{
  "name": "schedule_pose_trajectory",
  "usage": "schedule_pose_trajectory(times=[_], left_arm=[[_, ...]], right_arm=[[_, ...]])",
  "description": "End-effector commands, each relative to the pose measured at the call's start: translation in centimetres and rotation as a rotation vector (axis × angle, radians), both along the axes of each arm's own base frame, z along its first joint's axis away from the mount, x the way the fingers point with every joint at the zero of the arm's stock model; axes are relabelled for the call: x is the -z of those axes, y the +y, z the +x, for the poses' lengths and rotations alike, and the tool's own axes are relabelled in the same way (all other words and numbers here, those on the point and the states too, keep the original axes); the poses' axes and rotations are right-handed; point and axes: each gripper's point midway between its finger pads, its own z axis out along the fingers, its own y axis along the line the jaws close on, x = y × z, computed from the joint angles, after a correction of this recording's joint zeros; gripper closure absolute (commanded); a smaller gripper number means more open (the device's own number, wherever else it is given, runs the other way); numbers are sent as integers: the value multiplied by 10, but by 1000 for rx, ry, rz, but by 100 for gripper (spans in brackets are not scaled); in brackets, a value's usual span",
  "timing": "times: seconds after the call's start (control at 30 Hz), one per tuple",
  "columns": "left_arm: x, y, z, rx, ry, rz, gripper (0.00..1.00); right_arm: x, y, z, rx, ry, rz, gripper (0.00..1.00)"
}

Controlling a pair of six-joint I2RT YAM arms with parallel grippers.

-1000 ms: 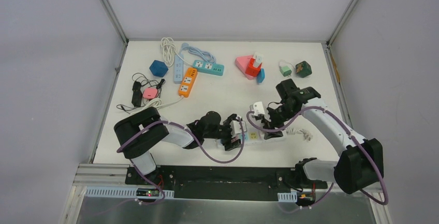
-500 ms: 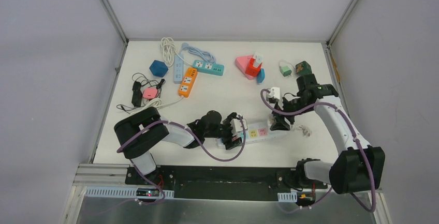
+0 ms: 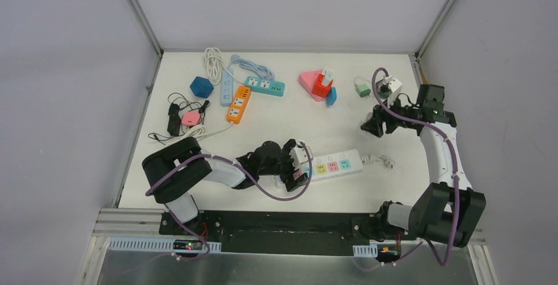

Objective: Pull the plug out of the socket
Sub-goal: Remove the plug from the socket, then place the plug at the corner of the board.

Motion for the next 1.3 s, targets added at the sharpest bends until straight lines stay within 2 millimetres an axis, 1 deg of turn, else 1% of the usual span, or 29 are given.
schedule_pose_trajectory(times=[0.0,0.03,0.07,0.1,0.23,0.37,0.5,0.53,0.57,0.6,0.77,0.9,1.0,1.13,1.23,1.27], left_arm=[[-25,5,4,-34,-21,-37,1],[-31,6,4,-36,-30,-47,1],[-37,8,3,-39,-37,-57,1],[-43,10,3,-44,-46,-72,1],[-68,17,-2,-49,-54,-113,1],[-90,26,-6,-76,-32,-125,1],[-106,37,-11,-103,-6,-145,1],[-109,40,-12,-110,3,-155,1],[-111,42,-15,-114,11,-166,1],[-115,45,-17,-114,10,-182,1],[-114,55,-28,-141,90,-248,1],[-104,61,-33,-160,135,-264,1],[-99,63,-35,-167,151,-269,1],[-93,65,-36,-173,161,-262,1],[-92,66,-36,-174,163,-259,1],[-92,65,-36,-173,163,-259,1]], right_arm=[[-27,-19,55,92,-225,19,100],[-21,-39,67,241,-189,-13,99],[-21,-48,75,344,-162,6,99],[-24,-51,84,346,-196,3,99],[-23,-56,106,345,-224,1,99],[-11,-61,123,346,-196,3,99],[0,-64,135,347,-168,5,99],[19,-109,142,746,-24,-34,89],[22,-115,145,799,-5,-32,87],[25,-118,149,811,-1,-40,86],[38,-128,167,830,21,-72,77],[46,-135,180,842,31,-90,74],[53,-140,185,843,37,-126,71],[62,-144,189,841,46,-162,63],[69,-145,192,835,59,-186,57],[74,-146,192,831,65,-199,53]])
